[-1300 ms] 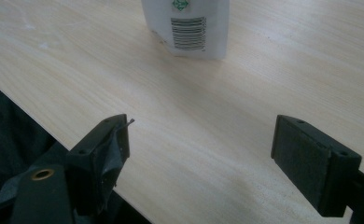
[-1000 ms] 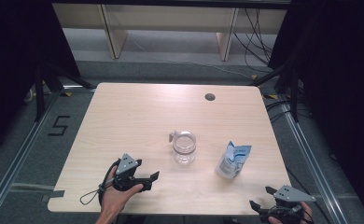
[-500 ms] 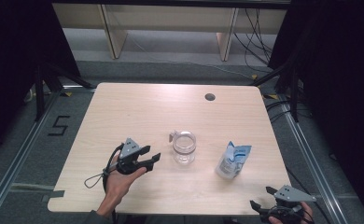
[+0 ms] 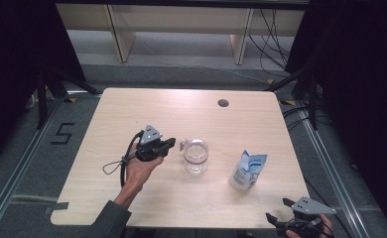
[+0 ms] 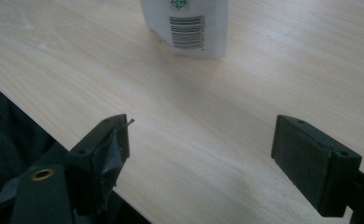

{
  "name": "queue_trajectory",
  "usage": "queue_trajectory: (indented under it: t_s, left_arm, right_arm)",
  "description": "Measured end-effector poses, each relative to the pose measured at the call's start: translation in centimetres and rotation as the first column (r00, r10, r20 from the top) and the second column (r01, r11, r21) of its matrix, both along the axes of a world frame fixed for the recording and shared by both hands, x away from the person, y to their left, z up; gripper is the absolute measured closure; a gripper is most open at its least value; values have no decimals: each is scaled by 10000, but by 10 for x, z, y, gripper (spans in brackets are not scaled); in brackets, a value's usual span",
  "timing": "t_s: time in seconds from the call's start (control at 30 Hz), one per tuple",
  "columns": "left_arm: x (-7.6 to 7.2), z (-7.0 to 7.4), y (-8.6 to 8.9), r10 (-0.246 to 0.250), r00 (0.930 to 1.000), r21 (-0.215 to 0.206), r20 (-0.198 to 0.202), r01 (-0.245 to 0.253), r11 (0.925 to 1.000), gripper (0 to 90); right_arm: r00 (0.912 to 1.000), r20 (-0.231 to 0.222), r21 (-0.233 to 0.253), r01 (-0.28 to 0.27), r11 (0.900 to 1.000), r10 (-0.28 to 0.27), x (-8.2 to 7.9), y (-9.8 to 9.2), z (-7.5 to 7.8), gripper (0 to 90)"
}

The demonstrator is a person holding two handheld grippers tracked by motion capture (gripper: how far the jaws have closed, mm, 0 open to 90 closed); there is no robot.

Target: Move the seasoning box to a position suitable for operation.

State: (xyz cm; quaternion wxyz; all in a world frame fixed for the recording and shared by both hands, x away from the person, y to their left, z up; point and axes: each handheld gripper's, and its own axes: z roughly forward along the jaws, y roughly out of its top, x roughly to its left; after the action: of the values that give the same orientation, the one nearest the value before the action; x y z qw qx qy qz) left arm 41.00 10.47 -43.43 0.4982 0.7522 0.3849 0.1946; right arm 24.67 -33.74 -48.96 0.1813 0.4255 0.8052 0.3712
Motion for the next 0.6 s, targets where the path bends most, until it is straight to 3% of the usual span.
queue_trajectory:
  t_s: [0.3, 0.33, 0.43, 0.47, 0.5, 0.53, 0.6]
  left_arm:
    - [21, 8, -32, -449, 9990, 600, -54, 452, 9972, 896]
    - [27, 8, -38, -531, 9985, 764, -116, 538, 9956, 895]
    - [33, 9, -43, -544, 9983, 1131, -213, 564, 9920, 895]
    - [36, 8, -46, -470, 9985, 1147, -268, 498, 9922, 895]
    - [39, 8, -48, -573, 9978, 1229, -341, 611, 9905, 895]
    - [40, 7, -49, -541, 9977, 1380, -410, 593, 9887, 895]
    - [44, 3, -51, -457, 9975, 1437, -534, 529, 9882, 895]
  right_arm:
    - [10000, 40, -109, 3, 9999, -3, 0, -1, 1, 199]
    - [9997, -180, 152, -130, 9998, 133, 0, 1, 0, 199]
    - [9998, -176, 110, 81, 9999, -79, -1, 2, 0, 199]
    - [10000, 54, -43, -48, 10000, 48, 0, 0, 0, 199]
    - [10000, 59, -50, -32, 10000, 32, 0, 0, 0, 199]
    - [9997, -206, 149, 126, 9998, -123, -2, 2, 0, 199]
    - [9999, -117, 112, -22, 9999, 23, 0, 1, 0, 199]
